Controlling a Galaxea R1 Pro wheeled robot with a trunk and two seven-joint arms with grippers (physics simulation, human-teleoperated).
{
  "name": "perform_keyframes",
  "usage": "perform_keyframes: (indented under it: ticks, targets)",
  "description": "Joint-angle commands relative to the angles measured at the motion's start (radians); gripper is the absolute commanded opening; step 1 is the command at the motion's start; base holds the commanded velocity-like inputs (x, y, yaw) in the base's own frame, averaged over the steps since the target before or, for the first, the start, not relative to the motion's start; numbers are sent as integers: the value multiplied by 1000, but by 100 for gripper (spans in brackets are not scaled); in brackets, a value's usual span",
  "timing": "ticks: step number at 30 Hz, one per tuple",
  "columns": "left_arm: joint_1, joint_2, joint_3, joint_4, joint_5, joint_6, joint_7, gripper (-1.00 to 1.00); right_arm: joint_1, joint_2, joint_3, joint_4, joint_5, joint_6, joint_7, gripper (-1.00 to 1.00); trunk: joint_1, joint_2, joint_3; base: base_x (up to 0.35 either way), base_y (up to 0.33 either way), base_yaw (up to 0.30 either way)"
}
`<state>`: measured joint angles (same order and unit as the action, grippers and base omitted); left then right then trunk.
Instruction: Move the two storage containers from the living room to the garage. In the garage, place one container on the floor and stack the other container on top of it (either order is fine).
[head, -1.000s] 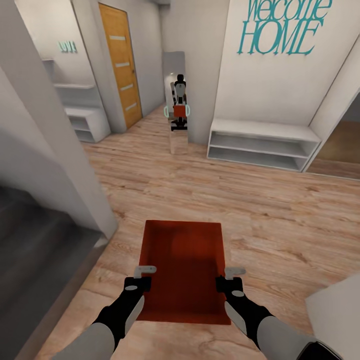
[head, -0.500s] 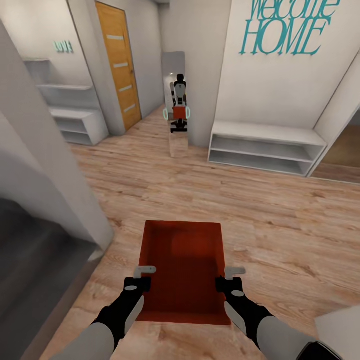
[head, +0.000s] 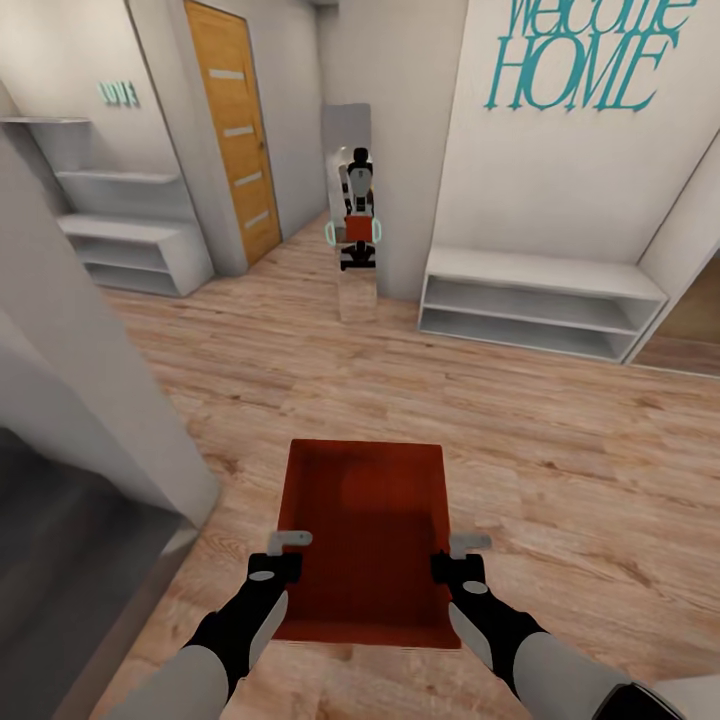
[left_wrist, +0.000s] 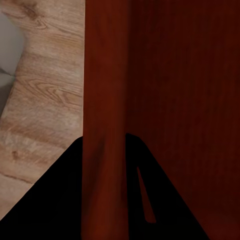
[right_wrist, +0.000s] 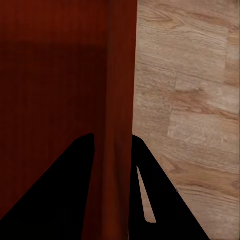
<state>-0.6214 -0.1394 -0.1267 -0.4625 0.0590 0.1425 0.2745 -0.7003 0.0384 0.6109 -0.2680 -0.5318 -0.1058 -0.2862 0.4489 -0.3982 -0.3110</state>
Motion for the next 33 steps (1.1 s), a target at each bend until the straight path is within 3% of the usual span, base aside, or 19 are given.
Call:
perform_keyframes:
  ticks: [1,33]
  targets:
    - [0,2,-17,7,25,58,12,-100,-2,-8,-15,-2,12,-8,-13,-100,1,-2,-2,322,0,0]
    - [0,3,-17,5,25,58,12,-100,-2,-8,-14,-2,13,-8,-13,-100,1,-2,-2,322,0,0]
